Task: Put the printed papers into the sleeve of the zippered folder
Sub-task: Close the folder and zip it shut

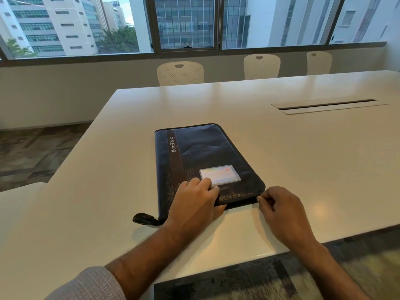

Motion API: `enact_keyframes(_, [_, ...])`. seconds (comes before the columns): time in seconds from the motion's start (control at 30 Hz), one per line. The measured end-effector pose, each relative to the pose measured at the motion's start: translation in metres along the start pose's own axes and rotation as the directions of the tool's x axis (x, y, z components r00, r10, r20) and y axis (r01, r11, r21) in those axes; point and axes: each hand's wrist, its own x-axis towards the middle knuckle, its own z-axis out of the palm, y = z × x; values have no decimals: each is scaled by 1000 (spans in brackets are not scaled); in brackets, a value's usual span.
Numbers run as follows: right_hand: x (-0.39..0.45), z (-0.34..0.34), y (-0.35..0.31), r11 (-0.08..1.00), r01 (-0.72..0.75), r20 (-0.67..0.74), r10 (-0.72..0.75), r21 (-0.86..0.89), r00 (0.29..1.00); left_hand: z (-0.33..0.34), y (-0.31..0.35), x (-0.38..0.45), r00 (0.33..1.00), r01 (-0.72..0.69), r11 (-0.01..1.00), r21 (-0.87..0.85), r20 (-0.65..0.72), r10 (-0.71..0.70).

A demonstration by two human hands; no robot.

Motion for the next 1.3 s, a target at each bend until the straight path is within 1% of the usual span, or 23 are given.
enact_keyframes(0.13, [7,-3,10,999,-28,-24,27,-46,999,2,3,-5,998,-66,998,7,-4,66])
enact_keyframes(0.5, [29,-6,21,998,-13,8,14,-63,1000,-5,1,-18,996,-92,995,41,12,91])
enact_keyframes(0.63, [40,-3,23,999,-9,7,9,-53,1000,-9,6,-23,990,-139,989,55,-24,140])
enact_keyframes(0.87, [53,0,21,999,18,51,-15,-50,999,-9,2,-32,986,-162,987,-11,-28,161])
enact_keyframes(1.07, [56,3,15,999,41,71,-39,-35,997,-6,-2,-36,990,-139,981,-132,-6,139])
enact_keyframes(1.17, [48,-1,14,999,40,88,-40,3,995,-11,-1,-36,989,-145,983,-115,-28,143])
enact_keyframes(1.3, [36,-8,16,999,50,95,-49,-12,994,-12,1,-37,989,-144,984,-101,-54,139])
